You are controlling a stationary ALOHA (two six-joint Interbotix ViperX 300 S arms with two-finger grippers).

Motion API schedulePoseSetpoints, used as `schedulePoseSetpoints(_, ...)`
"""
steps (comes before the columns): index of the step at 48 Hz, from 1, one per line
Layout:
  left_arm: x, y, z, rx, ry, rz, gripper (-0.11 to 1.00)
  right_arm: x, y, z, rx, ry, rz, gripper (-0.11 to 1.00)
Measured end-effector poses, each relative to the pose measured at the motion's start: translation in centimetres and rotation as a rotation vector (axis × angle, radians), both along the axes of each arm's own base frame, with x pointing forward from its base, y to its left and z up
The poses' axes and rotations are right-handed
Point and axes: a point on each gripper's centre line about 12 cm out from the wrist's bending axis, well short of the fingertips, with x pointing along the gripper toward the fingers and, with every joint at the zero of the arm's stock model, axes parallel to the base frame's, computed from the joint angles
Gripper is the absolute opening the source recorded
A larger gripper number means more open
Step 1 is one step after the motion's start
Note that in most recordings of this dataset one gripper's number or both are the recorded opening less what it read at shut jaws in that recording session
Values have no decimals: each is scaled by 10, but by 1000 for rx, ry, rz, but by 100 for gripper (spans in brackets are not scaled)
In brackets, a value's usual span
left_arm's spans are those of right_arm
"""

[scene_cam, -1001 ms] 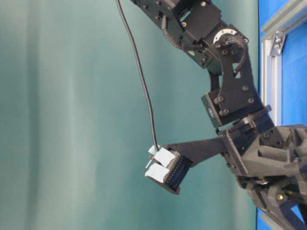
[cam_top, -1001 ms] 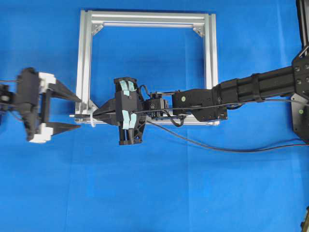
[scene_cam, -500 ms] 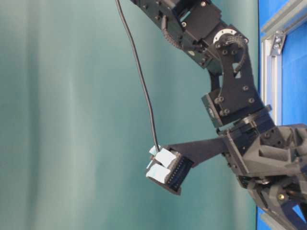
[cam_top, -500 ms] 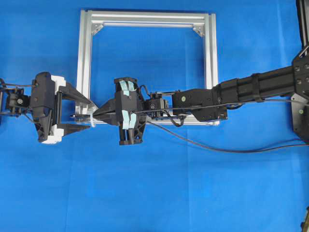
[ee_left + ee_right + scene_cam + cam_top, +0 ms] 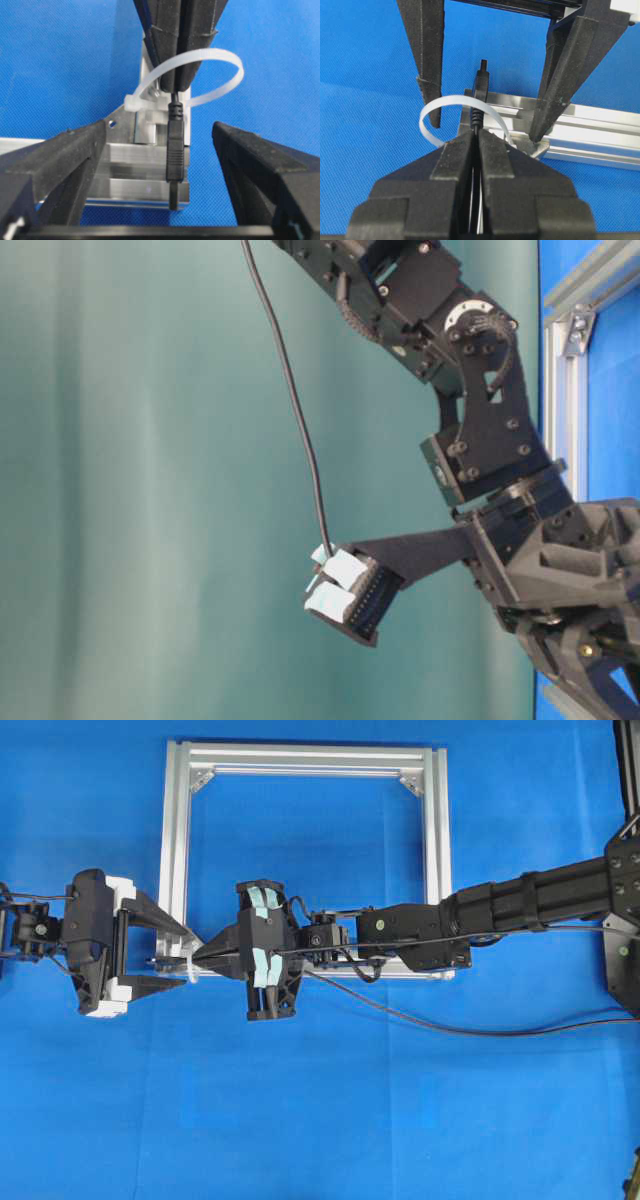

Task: Insert the wire through the string loop located on the left side.
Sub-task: 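Close the left gripper on the USB plug past the loop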

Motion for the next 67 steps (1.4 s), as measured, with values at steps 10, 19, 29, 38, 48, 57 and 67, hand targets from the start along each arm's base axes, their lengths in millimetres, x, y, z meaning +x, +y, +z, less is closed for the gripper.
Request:
schedulePoseSetpoints(10,-3,1,3,0,9,1,24,0,0,0,-1,2,1,0)
schedulePoseSetpoints(19,-6,0,10,-1,-15,-3,6,0,-2,-1,-2,8,-3,0)
schedulePoseSetpoints(29,-8,1,12,-3,-15,-1,6,0,-2,-1,0,8,-3,0)
schedulePoseSetpoints(38,-7,1,11,-2,-4,0,6,0,-2,-1,-1,11,-4,0)
schedulePoseSetpoints(48,-7,1,11,-2,-3,-1,6,-1,-2,-3,-3,29,-4,0)
schedulePoseSetpoints(57,-7,1,11,-2,-3,-1,6,-1,-2,-4,-4,32,-3,0)
schedulePoseSetpoints(67,-8,1,11,-2,0,-1,6,-1,-2,-2,-3,31,-3,17)
